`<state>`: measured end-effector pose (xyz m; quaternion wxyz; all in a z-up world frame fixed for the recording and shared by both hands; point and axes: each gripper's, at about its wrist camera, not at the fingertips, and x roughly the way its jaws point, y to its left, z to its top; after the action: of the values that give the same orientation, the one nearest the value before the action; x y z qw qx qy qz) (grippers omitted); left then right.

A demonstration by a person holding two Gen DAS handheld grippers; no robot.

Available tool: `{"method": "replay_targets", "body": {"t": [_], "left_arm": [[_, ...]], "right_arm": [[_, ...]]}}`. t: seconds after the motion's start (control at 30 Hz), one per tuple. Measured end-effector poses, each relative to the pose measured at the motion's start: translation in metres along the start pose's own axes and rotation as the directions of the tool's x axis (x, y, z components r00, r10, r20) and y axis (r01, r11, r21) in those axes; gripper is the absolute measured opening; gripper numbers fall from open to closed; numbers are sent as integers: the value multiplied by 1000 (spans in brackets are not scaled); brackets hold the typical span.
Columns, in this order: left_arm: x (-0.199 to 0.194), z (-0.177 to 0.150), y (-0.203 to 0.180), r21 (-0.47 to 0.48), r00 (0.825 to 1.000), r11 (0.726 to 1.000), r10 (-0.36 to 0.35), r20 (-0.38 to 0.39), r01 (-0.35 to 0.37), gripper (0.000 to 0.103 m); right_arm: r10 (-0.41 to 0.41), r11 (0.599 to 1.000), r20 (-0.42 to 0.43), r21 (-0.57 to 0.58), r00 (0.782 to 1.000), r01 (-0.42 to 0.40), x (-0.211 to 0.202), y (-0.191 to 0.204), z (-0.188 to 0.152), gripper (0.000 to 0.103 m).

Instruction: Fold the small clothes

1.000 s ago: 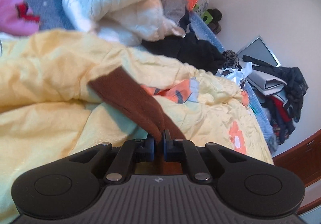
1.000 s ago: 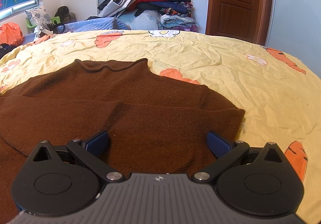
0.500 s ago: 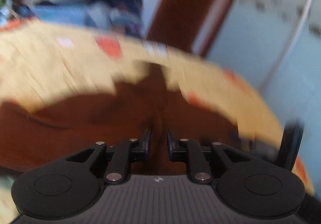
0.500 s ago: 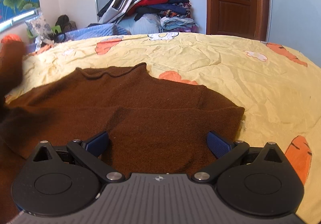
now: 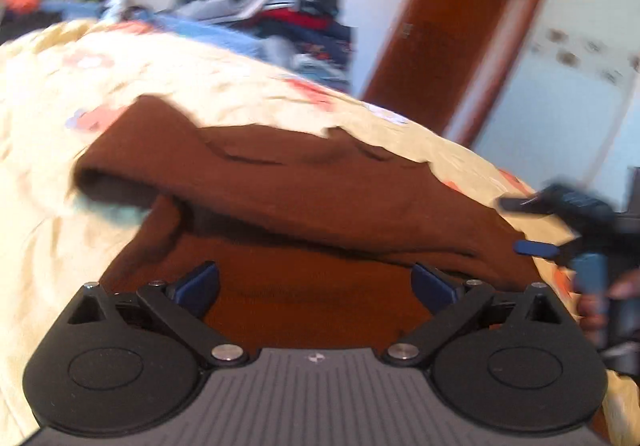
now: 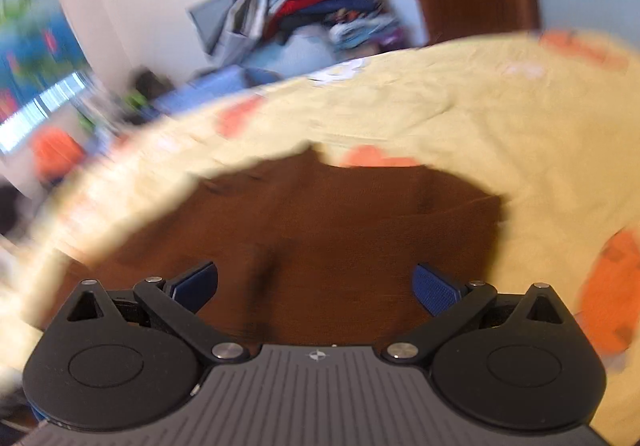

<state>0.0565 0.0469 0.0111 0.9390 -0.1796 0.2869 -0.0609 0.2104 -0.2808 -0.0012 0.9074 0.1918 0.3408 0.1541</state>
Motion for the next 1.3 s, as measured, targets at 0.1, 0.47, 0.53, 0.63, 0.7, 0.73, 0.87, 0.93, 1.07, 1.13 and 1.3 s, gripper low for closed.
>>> {"method": "replay_targets", "body": {"t": [0.1, 0.47, 0.53, 0.63, 0.7, 0.73, 0.87, 0.93, 1.07, 1.13, 1.3], "left_arm": [[0, 0, -2, 2, 1000, 1000, 10, 8, -10, 103], [1, 2, 7, -33, 1000, 999, -20, 18, 21, 103], [1, 2, 7, -34, 1000, 999, -21, 19, 21, 103], [0, 1, 6, -38, 1000, 999, -23, 20, 24, 103], [0, 1, 6, -37, 1000, 999, -23, 21, 23, 103], [0, 1, 6, -37, 1000, 999, -23, 21, 24, 103], [-4, 3, 11, -61, 999, 998, -32, 29, 33, 103], [-16, 6, 18, -109, 998, 994, -23, 50, 29, 103], [-49, 15, 43, -217, 988, 974, -27, 153, 61, 103], [-48, 26, 58, -260, 986, 965, 4, 169, 41, 103], [-9, 74, 87, -331, 998, 943, -7, 63, 28, 103]], "right_arm": [[171, 975, -110, 162, 979, -152, 8, 3, 14, 101], [85, 994, -344, 87, 935, -58, 61, 32, 16, 27], [63, 998, -346, 45, 936, -50, 62, 38, 13, 19], [96, 995, -335, 54, 937, -83, 59, 44, 15, 17], [166, 986, -295, 83, 941, -148, 49, 48, 24, 16], [207, 977, -269, 99, 941, -187, 41, 53, 30, 16], [345, 938, -126, 74, 930, -338, -12, 74, 70, 16], [393, 919, -50, 51, 918, -391, -46, 72, 89, 16], [304, 952, 21, 32, 952, -304, -86, 25, 99, 15], [216, 970, -19, 116, 976, -213, -74, -17, 88, 15], [93, 981, -135, 183, 987, -67, -36, -61, 44, 16]]}}
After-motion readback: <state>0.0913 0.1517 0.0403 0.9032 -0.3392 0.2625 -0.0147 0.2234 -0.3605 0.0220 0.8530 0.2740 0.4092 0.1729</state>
